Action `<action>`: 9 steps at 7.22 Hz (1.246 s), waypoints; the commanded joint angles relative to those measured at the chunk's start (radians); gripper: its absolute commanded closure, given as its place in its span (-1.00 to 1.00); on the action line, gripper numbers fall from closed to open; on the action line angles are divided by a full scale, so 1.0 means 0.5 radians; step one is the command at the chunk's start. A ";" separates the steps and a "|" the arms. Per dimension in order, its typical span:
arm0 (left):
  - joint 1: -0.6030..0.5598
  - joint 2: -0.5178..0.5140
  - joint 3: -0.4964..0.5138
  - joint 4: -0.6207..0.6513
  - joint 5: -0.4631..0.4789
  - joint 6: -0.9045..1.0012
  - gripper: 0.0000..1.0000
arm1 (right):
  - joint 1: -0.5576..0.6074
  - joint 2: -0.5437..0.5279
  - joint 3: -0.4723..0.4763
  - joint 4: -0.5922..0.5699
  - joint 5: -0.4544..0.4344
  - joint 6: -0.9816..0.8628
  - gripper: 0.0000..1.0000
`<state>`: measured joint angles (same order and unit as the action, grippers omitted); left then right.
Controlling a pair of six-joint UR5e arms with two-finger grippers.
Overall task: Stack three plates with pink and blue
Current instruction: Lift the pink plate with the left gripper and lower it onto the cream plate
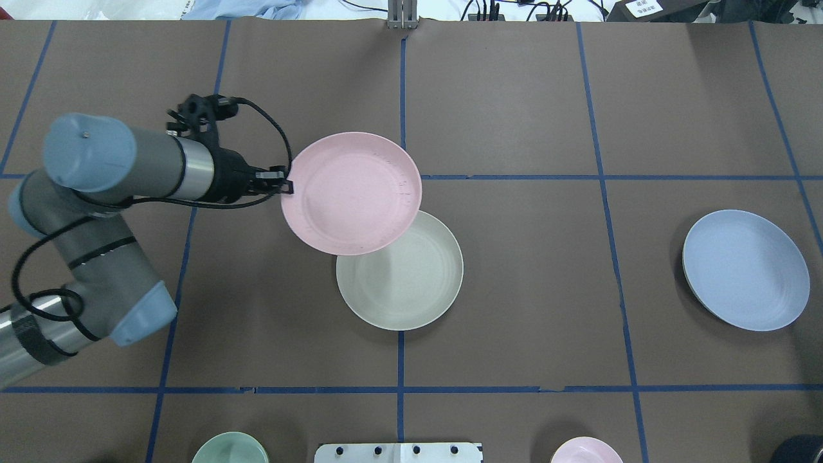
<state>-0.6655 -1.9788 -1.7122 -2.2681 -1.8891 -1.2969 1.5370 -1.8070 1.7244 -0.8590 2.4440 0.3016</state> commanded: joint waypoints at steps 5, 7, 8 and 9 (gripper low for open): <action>0.414 -0.083 0.056 0.054 0.330 -0.097 1.00 | 0.000 -0.003 -0.016 0.000 0.008 -0.002 -1.00; 0.423 -0.077 0.095 0.051 0.375 -0.094 1.00 | 0.000 -0.003 -0.019 0.000 0.012 -0.002 -1.00; 0.429 -0.077 0.096 0.051 0.385 -0.094 1.00 | 0.000 -0.003 -0.022 0.000 0.015 -0.002 -1.00; 0.438 -0.077 0.096 0.051 0.385 -0.091 0.87 | 0.000 -0.003 -0.022 0.000 0.015 -0.002 -1.00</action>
<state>-0.4514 -2.0174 -1.6666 -2.2425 -1.7004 -1.3434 1.5371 -1.8086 1.7143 -0.8590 2.4507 0.3006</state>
